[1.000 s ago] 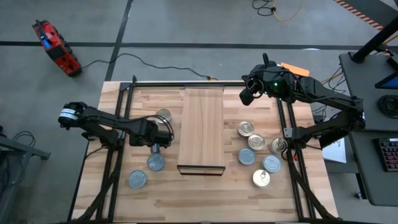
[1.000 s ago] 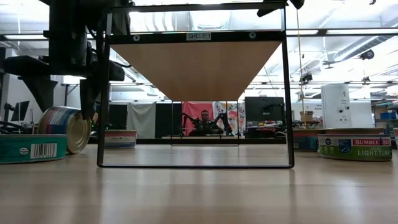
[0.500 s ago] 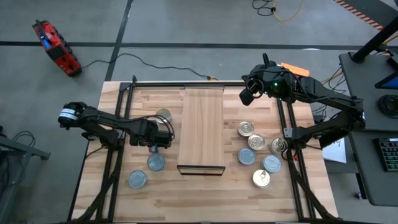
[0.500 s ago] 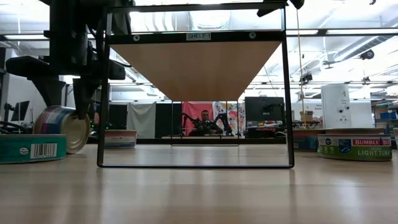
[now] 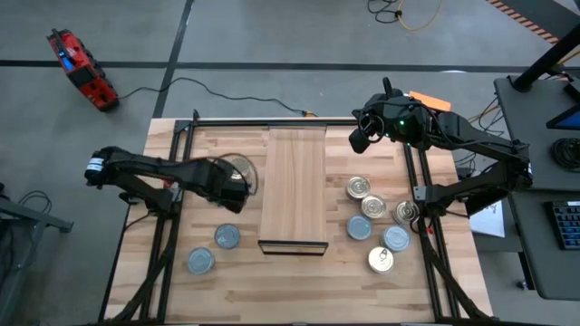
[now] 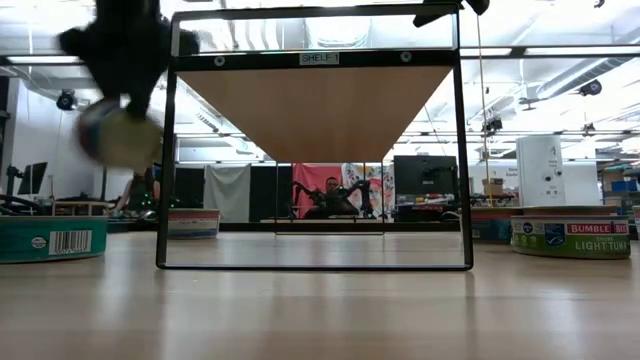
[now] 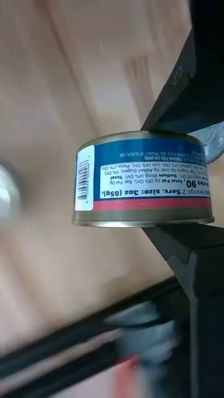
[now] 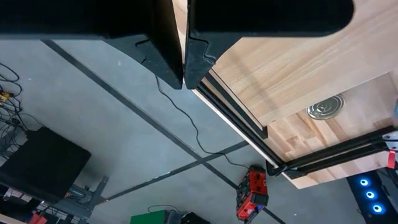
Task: Stack canned seafood by type on shelf
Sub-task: Put the blue-pink tuna can on the shelf
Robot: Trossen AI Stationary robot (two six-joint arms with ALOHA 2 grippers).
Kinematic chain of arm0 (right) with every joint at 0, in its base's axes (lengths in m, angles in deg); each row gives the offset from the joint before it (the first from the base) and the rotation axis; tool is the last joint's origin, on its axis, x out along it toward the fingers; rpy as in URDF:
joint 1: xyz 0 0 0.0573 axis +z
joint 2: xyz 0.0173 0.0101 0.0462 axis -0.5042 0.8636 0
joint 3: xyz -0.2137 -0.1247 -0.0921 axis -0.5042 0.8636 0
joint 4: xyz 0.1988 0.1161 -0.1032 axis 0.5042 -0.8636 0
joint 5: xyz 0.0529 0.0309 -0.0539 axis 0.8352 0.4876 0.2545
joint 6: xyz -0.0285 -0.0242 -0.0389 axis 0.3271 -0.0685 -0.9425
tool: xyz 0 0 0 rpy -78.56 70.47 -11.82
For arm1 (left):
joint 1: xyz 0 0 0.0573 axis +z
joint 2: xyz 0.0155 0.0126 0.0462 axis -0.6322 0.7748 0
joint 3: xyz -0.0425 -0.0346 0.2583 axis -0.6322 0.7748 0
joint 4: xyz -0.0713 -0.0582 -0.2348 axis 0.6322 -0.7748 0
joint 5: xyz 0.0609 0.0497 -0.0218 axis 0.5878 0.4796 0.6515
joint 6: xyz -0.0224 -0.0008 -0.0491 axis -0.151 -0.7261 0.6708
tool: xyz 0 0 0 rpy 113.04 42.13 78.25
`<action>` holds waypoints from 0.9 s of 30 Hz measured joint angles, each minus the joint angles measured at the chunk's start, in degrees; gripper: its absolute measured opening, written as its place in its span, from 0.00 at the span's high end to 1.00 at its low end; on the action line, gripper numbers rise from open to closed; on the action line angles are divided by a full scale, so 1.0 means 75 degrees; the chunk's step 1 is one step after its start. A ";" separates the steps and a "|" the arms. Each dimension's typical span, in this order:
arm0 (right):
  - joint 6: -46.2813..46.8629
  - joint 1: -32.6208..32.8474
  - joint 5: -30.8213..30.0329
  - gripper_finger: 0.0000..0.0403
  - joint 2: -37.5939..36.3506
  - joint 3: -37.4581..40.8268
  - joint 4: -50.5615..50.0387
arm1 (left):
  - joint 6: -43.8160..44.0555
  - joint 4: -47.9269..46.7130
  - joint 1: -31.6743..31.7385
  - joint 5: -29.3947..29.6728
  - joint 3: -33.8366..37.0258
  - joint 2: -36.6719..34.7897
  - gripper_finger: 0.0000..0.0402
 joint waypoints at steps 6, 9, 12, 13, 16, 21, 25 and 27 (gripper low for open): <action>-0.0021 0.0000 -0.0003 0.98 0.0000 0.0000 0.0000 | -0.6632 0.1384 -0.0359 0.2164 -0.1550 -0.0009 0.55; -0.0021 0.0000 0.0000 0.98 0.0000 0.0000 0.0000 | -0.9626 0.2241 -0.0350 0.2781 -0.1687 -0.0009 0.55; 0.0007 0.0000 0.0000 0.98 0.0000 0.0000 -0.0003 | -1.0464 0.2760 -0.0101 0.2834 -0.1605 -0.0009 0.55; 0.0034 0.0000 -0.0003 0.98 0.0000 0.0000 -0.0003 | -1.0544 0.2891 -0.0060 0.2931 -0.1563 -0.0009 0.55; 0.0049 0.0000 -0.0003 0.98 0.0000 0.0000 -0.0008 | -1.0853 0.3442 -0.0061 0.3117 -0.1534 -0.0009 0.55; 0.0130 0.0000 -0.0003 0.98 0.0000 0.0000 -0.0009 | -1.1058 0.4131 -0.0029 0.2994 -0.1506 0.0203 0.55; 0.0130 0.0000 -0.0003 0.98 0.0000 0.0000 -0.0009 | -1.1228 0.4386 -0.0032 0.2992 -0.1501 0.0566 0.55; 0.0132 0.0000 -0.0003 0.98 -0.0002 0.0000 -0.0010 | -1.1048 0.4402 -0.0040 0.2980 -0.1500 0.0767 0.55</action>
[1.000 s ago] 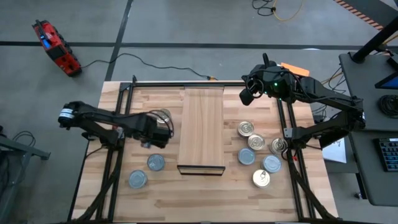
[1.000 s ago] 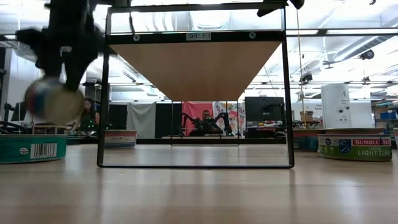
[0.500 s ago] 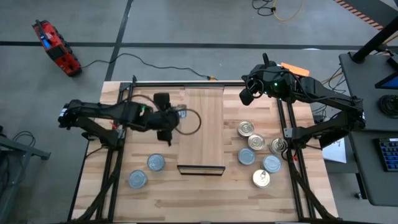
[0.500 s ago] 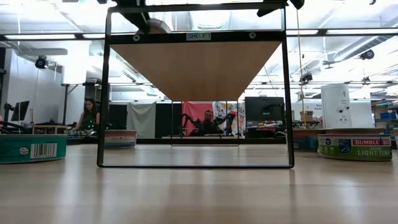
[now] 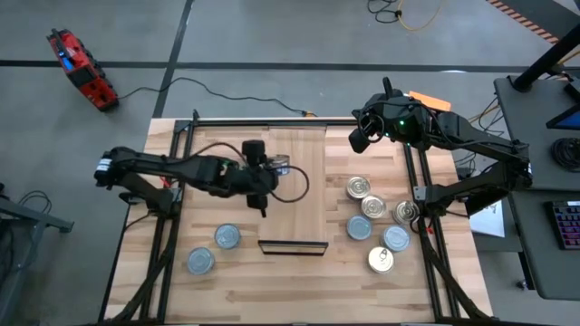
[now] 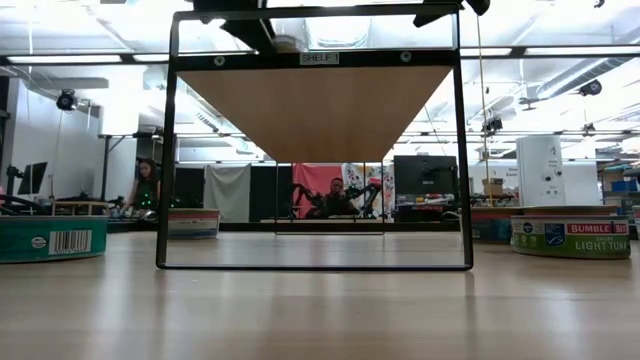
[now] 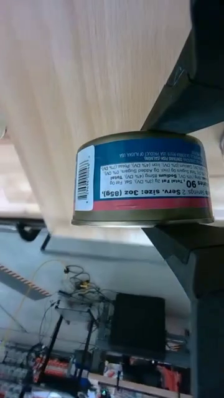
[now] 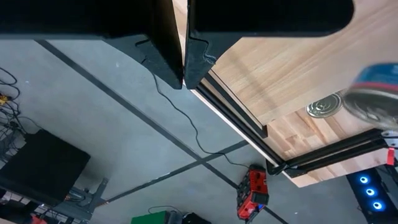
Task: Stack canned seafood by type on shelf
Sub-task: Put the blue-pink tuna can on the shelf
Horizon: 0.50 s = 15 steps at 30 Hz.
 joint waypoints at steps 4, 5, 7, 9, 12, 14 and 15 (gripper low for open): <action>0.0105 0.0000 0.0000 0.98 -0.0001 0.0000 -0.0064 | 0.0550 0.0054 0.0009 0.0032 0.0011 0.0171 0.55; 0.0106 0.0000 0.0000 0.98 -0.0001 0.0000 -0.0066 | 0.0548 0.0092 0.0009 0.0046 0.0011 0.0189 0.55; 0.0103 0.0000 0.0000 0.98 -0.0001 0.0000 -0.0069 | 0.0544 0.0127 0.0000 -0.0019 0.0011 0.0275 0.55; 0.0108 0.0000 -0.0001 0.98 -0.0001 0.0000 -0.0077 | 0.0533 0.0241 0.0000 -0.0248 0.0011 0.0358 0.55; 0.0109 0.0000 -0.0001 0.98 -0.0001 0.0000 -0.0091 | 0.0423 0.0345 -0.0006 -0.0403 0.0011 0.0441 0.55; 0.0114 0.0000 -0.0003 0.98 -0.0001 0.0000 -0.0092 | 0.0426 0.0364 -0.0006 -0.0405 0.0008 0.0527 0.53; 0.0123 0.0000 -0.0002 0.98 -0.0001 0.0000 -0.0093 | 0.0459 0.0350 -0.0003 -0.0403 0.0008 0.0570 0.51</action>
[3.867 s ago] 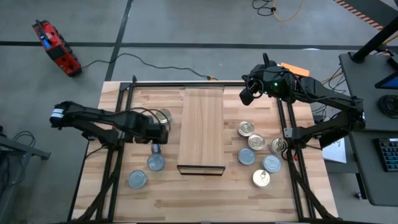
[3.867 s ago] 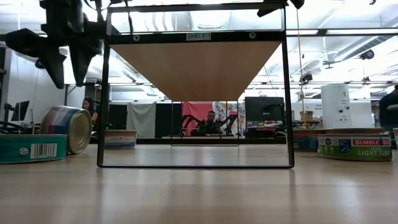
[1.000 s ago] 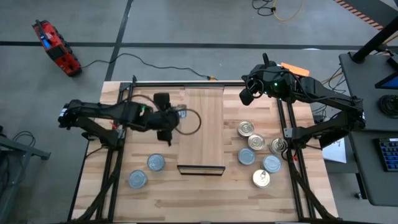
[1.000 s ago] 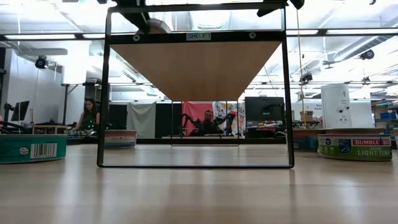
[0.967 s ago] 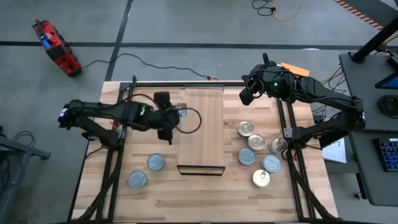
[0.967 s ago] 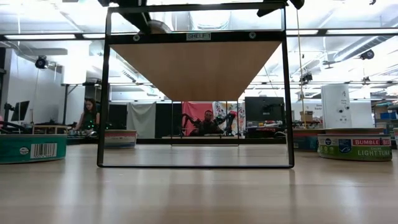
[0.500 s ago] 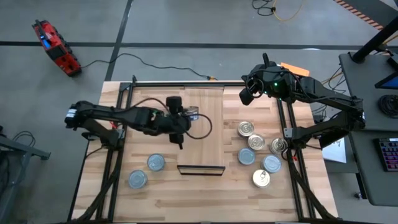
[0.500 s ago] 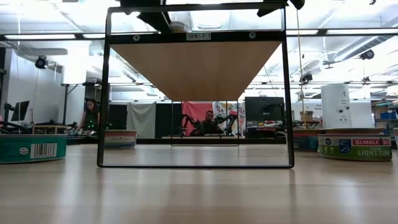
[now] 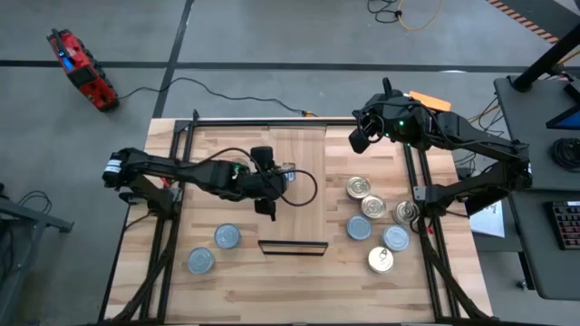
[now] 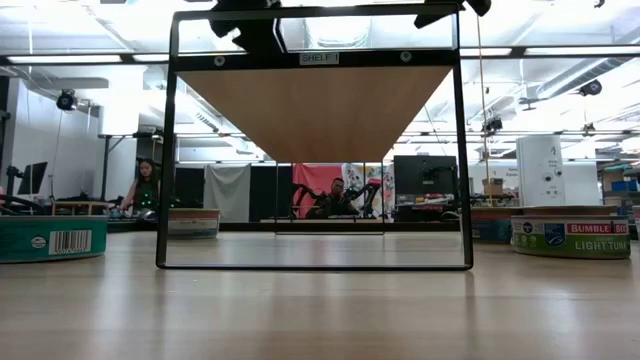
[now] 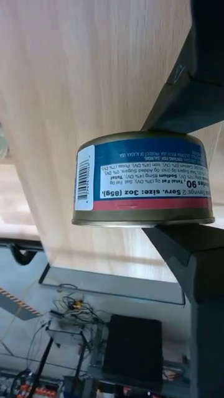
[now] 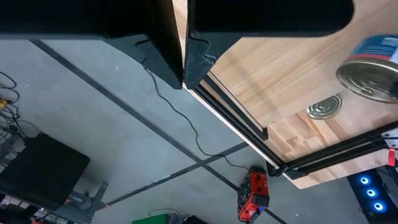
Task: Stack canned seafood by type on shelf
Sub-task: Put the blue-pink tuna can on the shelf
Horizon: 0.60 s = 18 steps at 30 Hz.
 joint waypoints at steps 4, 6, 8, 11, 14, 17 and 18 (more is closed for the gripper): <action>0.0000 0.0000 0.0002 0.98 0.0000 0.0000 -0.0011 | 0.0301 0.0016 0.0003 0.0006 -0.0005 0.0060 0.48; 0.0000 0.0000 -0.0001 0.98 0.0000 0.0000 -0.0013 | 0.0464 0.0004 0.0003 0.0000 -0.0006 0.0110 0.48; -0.0003 0.0000 -0.0001 0.98 0.0000 0.0000 -0.0014 | 0.0637 0.0033 0.0003 0.0012 -0.0006 0.0151 0.48; 0.0000 0.0000 -0.0001 0.98 0.0000 0.0000 -0.0014 | 0.0679 0.0030 -0.0009 0.0009 -0.0006 0.0146 0.47; 0.0000 0.0000 -0.0001 0.98 0.0000 0.0000 -0.0014 | 0.0637 0.0044 -0.0017 0.0012 -0.0006 0.0146 0.47; 0.0000 0.0000 -0.0001 0.98 0.0000 0.0000 -0.0014 | 0.0632 0.0045 -0.0020 0.0012 -0.0006 0.0146 0.47; 0.0003 0.0000 -0.0001 0.98 0.0000 0.0000 -0.0014 | 0.0632 0.0044 -0.0020 0.0012 -0.0006 0.0146 0.47</action>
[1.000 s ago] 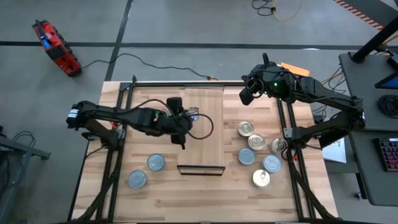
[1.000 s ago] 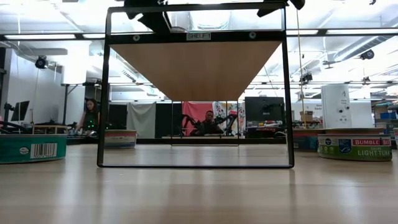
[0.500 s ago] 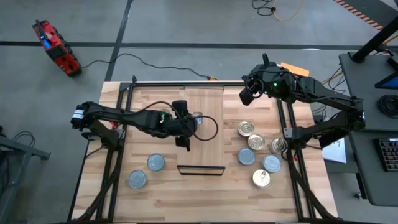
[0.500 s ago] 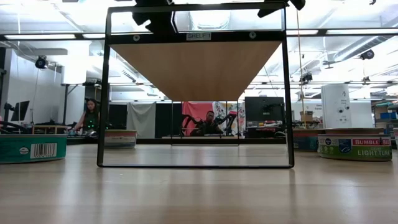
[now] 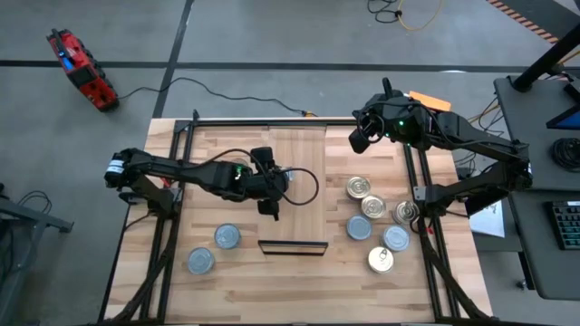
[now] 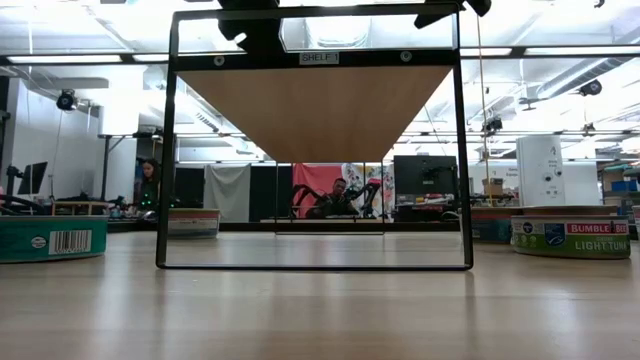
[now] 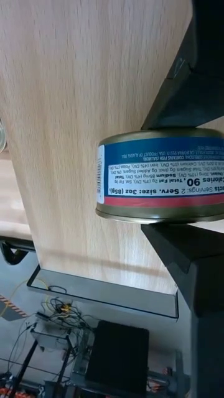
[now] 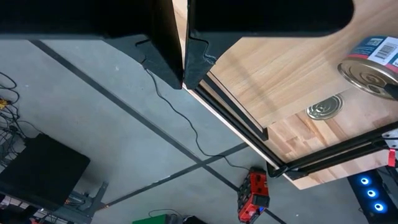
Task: Stack canned seafood by type on shelf
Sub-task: Put the blue-pink tuna can on the shelf
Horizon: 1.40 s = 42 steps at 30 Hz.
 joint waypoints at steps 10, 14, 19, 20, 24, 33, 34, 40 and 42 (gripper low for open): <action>0.0003 0.0000 0.0000 0.98 0.0000 0.0000 0.0000 | -0.0005 0.0023 0.0000 -0.0331 0.0000 0.0000 0.47; 0.0003 0.0000 0.0000 0.98 0.0000 0.0000 0.0000 | 0.0072 0.0090 -0.0003 -0.0417 0.0000 0.0000 0.46; 0.0003 0.0000 -0.0001 0.98 0.0000 0.0000 0.0000 | 0.0078 0.0091 0.0000 -0.0417 -0.0002 0.0000 0.44; 0.0003 0.0000 0.0000 0.98 0.0000 0.0000 0.0000 | 0.0079 0.0091 0.0000 -0.0417 -0.0003 0.0000 0.42; 0.0003 0.0000 -0.0003 0.98 0.0000 0.0000 0.0000 | 0.0079 0.0091 0.0000 -0.0417 -0.0002 0.0000 0.34; 0.0003 0.0000 -0.0003 0.98 0.0000 0.0000 0.0000 | 0.0224 0.0091 0.0000 -0.0417 -0.0002 0.0000 0.21; 0.0000 0.0000 -0.0003 0.98 0.0000 0.0000 0.0000 | 0.0304 0.0091 0.0000 -0.0417 -0.0003 0.0000 0.20; 0.0003 0.0000 -0.0003 0.98 0.0000 0.0000 0.0003 | 0.0462 0.0091 0.0000 -0.0420 -0.0002 0.0000 0.19; 0.0001 0.0000 -0.0003 0.98 0.0000 0.0000 0.0003 | 0.0462 0.0091 0.0000 -0.0541 -0.0003 -0.0002 0.19</action>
